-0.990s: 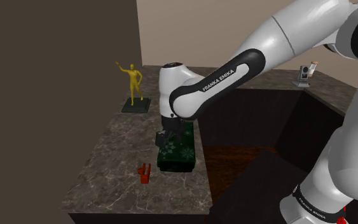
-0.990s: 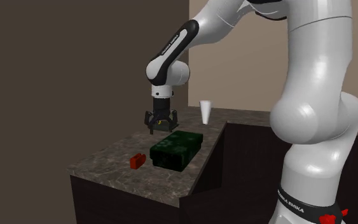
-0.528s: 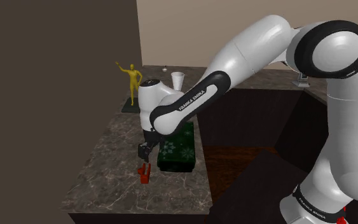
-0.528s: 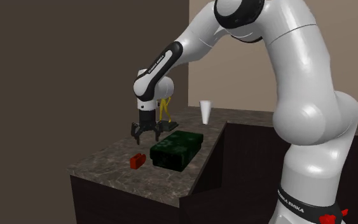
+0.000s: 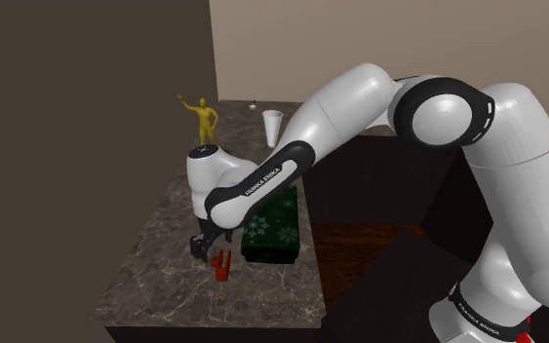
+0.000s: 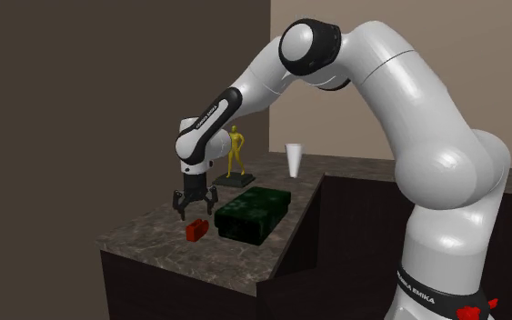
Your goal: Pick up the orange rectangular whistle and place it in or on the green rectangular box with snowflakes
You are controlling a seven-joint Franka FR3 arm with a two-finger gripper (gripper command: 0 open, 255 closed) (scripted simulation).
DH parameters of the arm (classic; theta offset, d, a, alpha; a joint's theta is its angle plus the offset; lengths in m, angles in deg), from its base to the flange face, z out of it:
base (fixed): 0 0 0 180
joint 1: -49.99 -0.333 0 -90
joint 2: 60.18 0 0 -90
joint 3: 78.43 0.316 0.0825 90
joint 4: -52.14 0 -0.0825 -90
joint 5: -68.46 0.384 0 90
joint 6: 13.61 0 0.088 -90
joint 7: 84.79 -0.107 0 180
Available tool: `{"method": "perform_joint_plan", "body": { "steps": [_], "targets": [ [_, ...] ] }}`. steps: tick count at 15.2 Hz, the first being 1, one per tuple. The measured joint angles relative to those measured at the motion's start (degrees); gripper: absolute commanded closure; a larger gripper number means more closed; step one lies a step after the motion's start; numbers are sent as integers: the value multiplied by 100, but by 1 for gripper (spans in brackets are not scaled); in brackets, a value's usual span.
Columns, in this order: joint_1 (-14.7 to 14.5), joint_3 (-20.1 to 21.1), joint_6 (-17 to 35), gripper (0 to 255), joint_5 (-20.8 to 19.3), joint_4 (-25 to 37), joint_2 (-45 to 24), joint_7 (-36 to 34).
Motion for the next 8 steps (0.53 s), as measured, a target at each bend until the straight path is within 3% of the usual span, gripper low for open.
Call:
{"method": "perform_joint_plan", "body": {
  "steps": [8],
  "targets": [
    [-63,-72,266,0,-83,35,-301,-56]
  ]
}}
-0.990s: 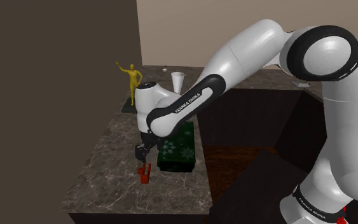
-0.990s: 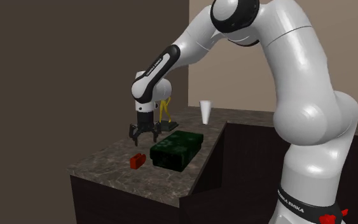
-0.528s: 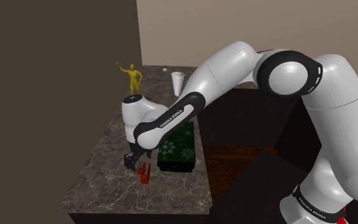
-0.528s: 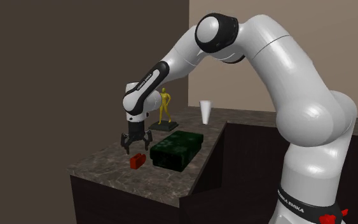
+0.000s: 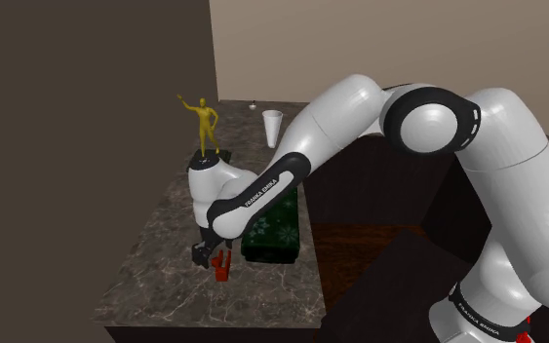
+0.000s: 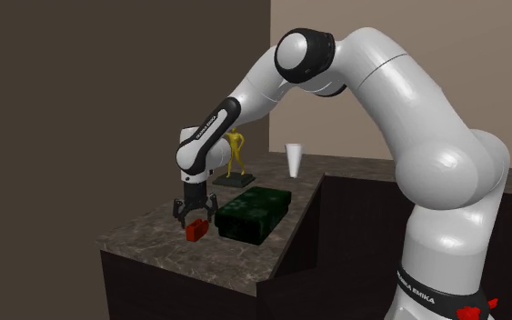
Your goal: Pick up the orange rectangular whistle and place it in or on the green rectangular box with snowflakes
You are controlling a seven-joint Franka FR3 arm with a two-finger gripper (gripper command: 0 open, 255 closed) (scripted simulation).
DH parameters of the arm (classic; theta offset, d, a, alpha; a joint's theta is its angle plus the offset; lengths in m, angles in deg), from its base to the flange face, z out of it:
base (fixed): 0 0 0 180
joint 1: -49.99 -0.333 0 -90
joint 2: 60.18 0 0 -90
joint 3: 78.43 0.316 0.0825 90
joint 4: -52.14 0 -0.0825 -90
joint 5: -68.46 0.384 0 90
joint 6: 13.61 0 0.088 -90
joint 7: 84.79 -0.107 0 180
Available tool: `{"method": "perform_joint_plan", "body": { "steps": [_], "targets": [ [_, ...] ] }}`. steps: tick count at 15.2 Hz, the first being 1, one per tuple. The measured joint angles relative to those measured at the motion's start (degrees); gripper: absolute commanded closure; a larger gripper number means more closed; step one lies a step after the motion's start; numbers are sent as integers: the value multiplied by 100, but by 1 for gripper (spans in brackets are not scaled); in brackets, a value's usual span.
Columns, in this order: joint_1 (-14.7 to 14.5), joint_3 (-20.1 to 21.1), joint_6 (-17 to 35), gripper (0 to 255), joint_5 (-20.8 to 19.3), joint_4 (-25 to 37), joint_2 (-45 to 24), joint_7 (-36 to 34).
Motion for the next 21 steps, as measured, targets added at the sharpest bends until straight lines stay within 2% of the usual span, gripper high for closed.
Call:
{"method": "perform_joint_plan", "body": {
  "steps": [4,5,15,21],
  "targets": [
    [0,-1,4,0,-1,2,-6,1],
    [0,-1,4,255,-1,2,-6,1],
    [0,-1,4,255,-1,2,-6,0],
    [47,61,-224,255,66,-37,264,39]
  ]
}}
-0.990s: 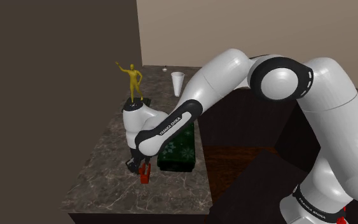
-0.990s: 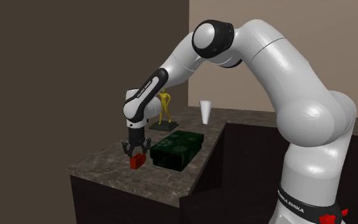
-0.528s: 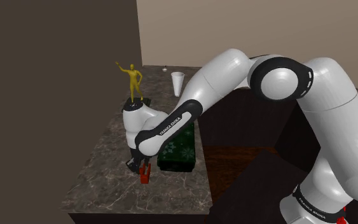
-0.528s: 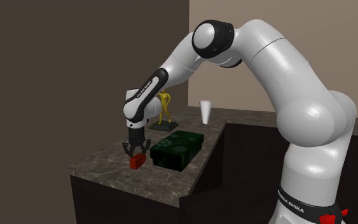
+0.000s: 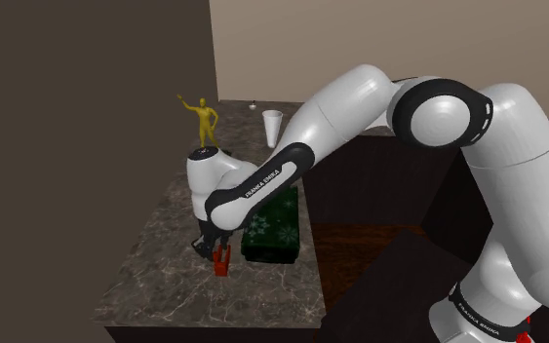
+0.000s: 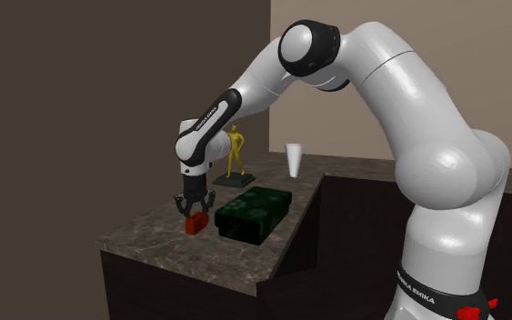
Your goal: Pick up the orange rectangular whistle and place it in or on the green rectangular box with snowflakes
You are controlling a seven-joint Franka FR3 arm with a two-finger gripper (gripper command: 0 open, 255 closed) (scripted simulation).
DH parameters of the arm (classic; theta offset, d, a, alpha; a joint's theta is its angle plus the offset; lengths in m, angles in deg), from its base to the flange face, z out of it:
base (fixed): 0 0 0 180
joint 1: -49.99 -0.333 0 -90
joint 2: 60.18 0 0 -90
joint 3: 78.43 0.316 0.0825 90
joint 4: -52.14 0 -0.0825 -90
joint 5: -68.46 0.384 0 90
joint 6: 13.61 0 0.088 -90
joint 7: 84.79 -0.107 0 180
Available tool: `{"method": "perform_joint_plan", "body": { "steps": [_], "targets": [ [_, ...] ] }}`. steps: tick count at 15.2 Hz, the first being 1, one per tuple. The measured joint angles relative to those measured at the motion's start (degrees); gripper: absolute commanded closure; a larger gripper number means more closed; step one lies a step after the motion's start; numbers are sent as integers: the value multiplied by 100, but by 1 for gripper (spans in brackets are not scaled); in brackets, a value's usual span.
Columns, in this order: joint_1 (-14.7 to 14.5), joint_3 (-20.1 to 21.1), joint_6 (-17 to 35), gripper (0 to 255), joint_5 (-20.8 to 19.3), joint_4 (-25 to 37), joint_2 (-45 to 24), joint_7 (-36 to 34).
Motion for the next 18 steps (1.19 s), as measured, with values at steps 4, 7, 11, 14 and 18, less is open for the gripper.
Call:
{"method": "perform_joint_plan", "body": {
  "steps": [4,7,11,14,18],
  "targets": [
    [27,52,-196,255,57,-22,221,19],
    [61,83,-351,255,102,-4,360,58],
    [96,130,-559,255,164,-8,576,91],
    [111,161,-740,255,207,48,703,113],
    [132,196,-946,255,260,93,868,139]
  ]
}}
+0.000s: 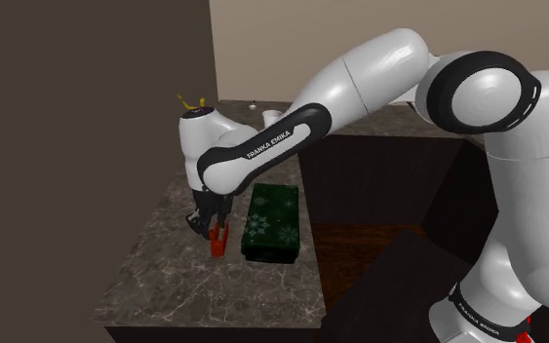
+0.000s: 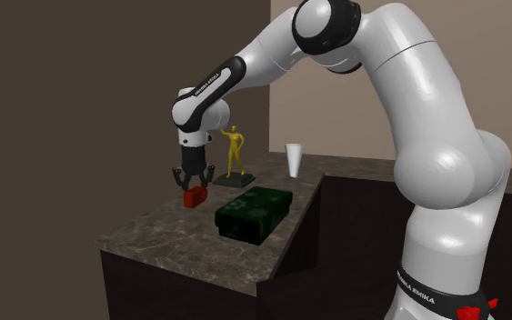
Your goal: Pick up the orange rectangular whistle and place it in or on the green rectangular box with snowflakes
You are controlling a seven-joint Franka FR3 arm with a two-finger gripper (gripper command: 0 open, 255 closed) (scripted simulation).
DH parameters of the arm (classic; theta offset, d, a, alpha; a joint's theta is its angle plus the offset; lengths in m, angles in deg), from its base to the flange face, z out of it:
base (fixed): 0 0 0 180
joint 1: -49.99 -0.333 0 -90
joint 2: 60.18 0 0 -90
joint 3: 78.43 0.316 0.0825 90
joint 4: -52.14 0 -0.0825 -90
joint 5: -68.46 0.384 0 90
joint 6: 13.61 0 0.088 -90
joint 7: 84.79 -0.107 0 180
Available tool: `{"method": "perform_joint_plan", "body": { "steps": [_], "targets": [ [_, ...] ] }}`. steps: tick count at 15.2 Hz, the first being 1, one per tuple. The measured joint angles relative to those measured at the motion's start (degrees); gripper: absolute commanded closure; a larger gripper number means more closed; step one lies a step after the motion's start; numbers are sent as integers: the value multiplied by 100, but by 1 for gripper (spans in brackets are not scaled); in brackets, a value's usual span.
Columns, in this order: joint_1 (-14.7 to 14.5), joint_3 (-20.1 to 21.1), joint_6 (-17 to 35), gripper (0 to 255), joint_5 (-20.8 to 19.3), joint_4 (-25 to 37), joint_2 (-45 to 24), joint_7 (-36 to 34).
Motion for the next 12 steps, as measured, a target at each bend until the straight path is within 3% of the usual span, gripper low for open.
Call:
{"method": "perform_joint_plan", "body": {
  "steps": [9,12],
  "targets": [
    [37,67,-519,255,113,208,322,62],
    [261,40,-473,255,194,-57,551,314]
  ]
}}
